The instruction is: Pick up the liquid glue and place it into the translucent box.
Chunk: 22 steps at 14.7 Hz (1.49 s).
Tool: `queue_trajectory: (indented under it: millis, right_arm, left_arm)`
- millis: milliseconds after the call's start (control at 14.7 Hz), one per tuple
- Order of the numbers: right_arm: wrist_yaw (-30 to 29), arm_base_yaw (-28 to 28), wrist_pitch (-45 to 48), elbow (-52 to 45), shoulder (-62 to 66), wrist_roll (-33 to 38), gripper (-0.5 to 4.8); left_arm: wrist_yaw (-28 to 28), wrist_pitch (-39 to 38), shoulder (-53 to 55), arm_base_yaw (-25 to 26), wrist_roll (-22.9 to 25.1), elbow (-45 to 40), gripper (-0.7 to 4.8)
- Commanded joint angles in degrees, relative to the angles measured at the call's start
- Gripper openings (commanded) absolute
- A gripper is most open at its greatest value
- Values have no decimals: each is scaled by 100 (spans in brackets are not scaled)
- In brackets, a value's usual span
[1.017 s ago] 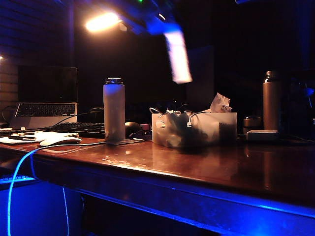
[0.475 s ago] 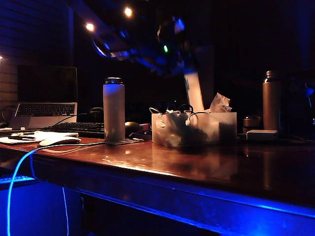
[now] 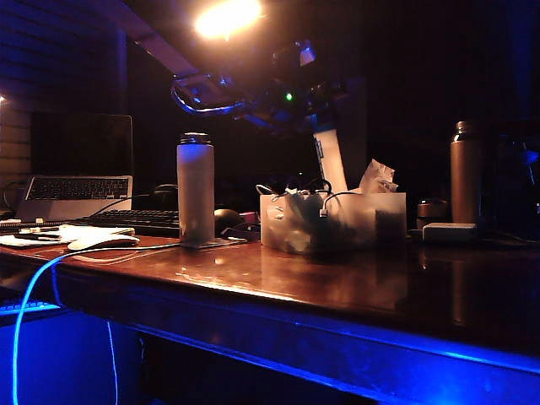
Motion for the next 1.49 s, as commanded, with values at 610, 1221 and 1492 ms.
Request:
queue_trajectory:
  millis: [610, 1221, 1492]
  right_arm:
    - [-15, 2, 57, 22, -13, -13, -1]
    - [1012, -7, 52, 17, -33, -13, -1]
    - [1510, -2, -142, -28, -361, -127, -1]
  left_arm:
    - [37, -120, -2, 0, 26, 96, 354]
    - [474, -1495, -1624, 4, 599, 94, -6]
    - [470, -4035, -3403, -26, 1130, 94, -6]
